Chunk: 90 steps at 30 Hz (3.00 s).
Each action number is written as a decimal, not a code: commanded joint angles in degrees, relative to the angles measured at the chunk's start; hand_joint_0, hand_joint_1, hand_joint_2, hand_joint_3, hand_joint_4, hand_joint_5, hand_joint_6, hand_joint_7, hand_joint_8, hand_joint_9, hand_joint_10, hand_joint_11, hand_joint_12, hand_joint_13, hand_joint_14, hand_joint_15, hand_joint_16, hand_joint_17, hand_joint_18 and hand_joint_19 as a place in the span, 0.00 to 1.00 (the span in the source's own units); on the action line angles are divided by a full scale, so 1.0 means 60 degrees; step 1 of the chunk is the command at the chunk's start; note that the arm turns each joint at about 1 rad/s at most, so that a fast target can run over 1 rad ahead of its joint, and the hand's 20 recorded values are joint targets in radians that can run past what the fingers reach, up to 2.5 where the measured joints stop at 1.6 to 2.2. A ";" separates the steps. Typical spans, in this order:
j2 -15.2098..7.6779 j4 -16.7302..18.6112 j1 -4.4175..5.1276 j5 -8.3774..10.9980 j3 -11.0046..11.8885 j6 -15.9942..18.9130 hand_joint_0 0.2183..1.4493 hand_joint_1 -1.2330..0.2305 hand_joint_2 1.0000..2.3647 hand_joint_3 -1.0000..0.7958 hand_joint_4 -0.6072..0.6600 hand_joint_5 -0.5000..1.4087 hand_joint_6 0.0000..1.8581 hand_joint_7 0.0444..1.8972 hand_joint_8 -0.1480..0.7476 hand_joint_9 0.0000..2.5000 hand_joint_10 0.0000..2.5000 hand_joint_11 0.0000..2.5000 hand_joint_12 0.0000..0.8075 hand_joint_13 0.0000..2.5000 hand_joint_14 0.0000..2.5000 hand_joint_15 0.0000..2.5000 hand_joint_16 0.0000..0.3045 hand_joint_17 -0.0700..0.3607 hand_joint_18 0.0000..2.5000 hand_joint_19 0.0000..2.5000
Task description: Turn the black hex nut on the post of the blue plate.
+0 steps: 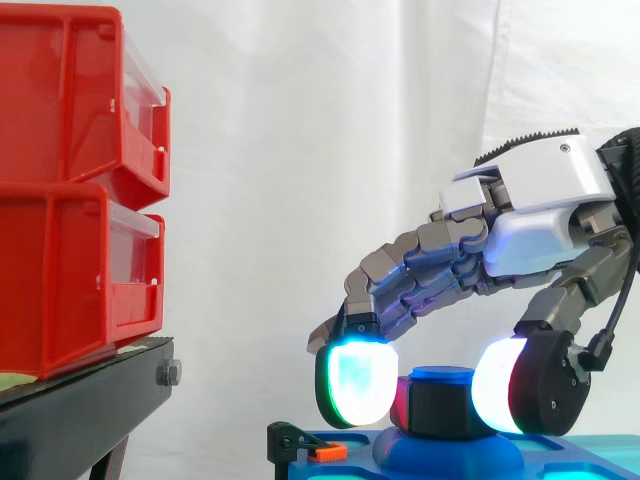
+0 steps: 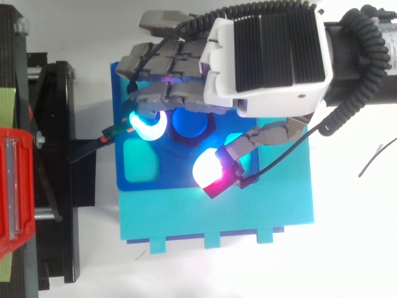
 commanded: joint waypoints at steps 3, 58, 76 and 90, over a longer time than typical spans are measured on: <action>0.0000 0.0014 -0.0039 -0.0030 -0.0075 -0.0035 0.24 0.24 0.00 0.28 0.64 0.15 0.27 0.48 0.46 0.08 0.00 0.00 0.46 0.06 0.00 0.00 0.15 0.41 0.03 0.01; 0.0015 0.0292 -0.0083 -0.0074 -0.0266 0.0038 0.19 0.31 0.00 0.28 0.68 0.16 0.27 0.53 0.50 0.11 0.00 0.00 0.49 0.08 0.00 0.00 0.17 0.43 0.05 0.01; 0.0029 -0.3443 0.0078 0.0043 0.2415 0.0316 0.16 0.40 0.00 0.28 0.68 0.15 0.27 0.49 0.51 0.09 0.00 0.00 0.51 0.06 0.00 0.00 0.18 0.45 0.03 0.03; 0.2212 -0.2652 0.0386 0.1303 -0.0222 0.1576 0.18 0.43 0.00 0.28 0.66 0.15 0.27 0.43 0.50 0.11 0.00 0.00 0.50 0.05 0.00 0.00 0.18 0.45 0.01 0.03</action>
